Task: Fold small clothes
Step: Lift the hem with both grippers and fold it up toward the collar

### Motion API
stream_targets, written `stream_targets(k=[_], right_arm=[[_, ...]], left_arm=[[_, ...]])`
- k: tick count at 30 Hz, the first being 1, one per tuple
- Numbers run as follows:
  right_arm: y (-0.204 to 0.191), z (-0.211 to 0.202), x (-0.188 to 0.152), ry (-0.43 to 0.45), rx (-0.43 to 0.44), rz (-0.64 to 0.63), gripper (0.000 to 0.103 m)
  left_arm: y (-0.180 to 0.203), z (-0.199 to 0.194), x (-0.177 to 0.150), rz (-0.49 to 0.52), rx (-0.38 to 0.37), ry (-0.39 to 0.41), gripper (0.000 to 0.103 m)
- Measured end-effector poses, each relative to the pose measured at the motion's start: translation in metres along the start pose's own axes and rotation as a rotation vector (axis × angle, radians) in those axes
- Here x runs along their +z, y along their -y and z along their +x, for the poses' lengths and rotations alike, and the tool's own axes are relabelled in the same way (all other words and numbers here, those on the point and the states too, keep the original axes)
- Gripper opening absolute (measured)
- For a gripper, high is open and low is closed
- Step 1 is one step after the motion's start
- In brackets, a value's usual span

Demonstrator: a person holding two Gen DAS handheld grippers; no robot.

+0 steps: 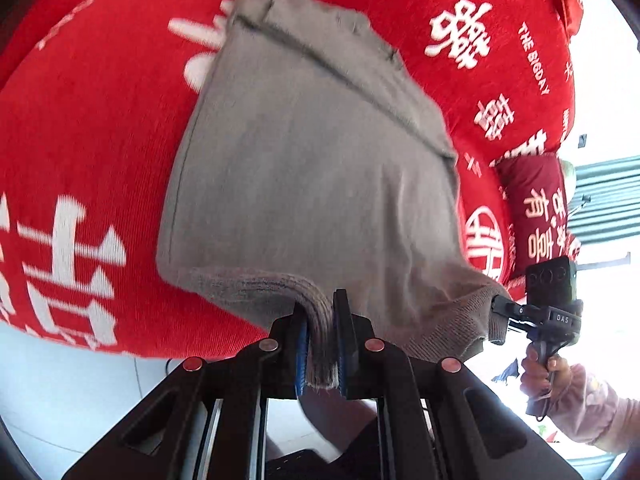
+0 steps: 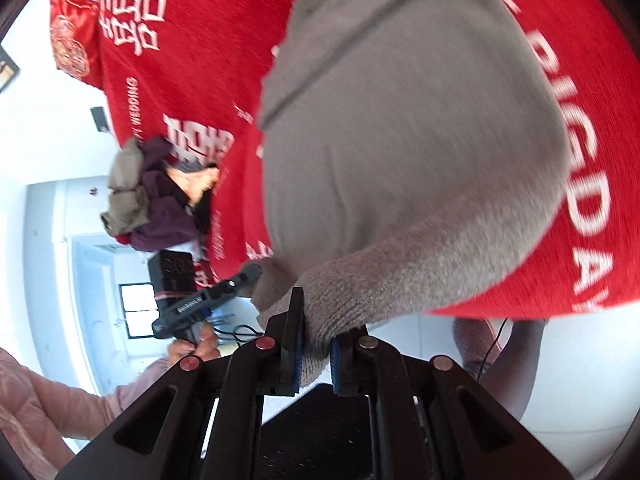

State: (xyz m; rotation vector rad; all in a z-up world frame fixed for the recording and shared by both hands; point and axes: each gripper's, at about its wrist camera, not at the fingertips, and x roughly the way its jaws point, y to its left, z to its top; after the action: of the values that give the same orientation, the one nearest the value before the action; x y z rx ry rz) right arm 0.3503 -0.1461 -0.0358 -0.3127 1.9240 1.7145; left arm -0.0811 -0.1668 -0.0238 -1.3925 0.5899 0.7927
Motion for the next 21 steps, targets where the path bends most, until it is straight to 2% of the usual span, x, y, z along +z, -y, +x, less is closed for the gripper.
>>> stream_targets(k=[6,11,17,21], right_arm=[[-0.028,-0.021,0.051,0.094,0.080,-0.030,0.011],[-0.045,-0.032,0.114,0.140,0.109,-0.068,0.011],[-0.062,-0.033,0.204,0.157,0.124,-0.103,0.011],[-0.056,-0.028,0.263,0.160,0.115,-0.104,0.011]], left_arm=[[0.015,-0.021,0.047,0.000,-0.008,0.102,0.012],[0.021,-0.027,0.108,-0.035,-0.006,0.188,0.012],[0.036,-0.004,0.190,-0.044,0.000,0.250,0.012],[0.037,0.023,0.240,-0.035,0.041,0.262,0.012]])
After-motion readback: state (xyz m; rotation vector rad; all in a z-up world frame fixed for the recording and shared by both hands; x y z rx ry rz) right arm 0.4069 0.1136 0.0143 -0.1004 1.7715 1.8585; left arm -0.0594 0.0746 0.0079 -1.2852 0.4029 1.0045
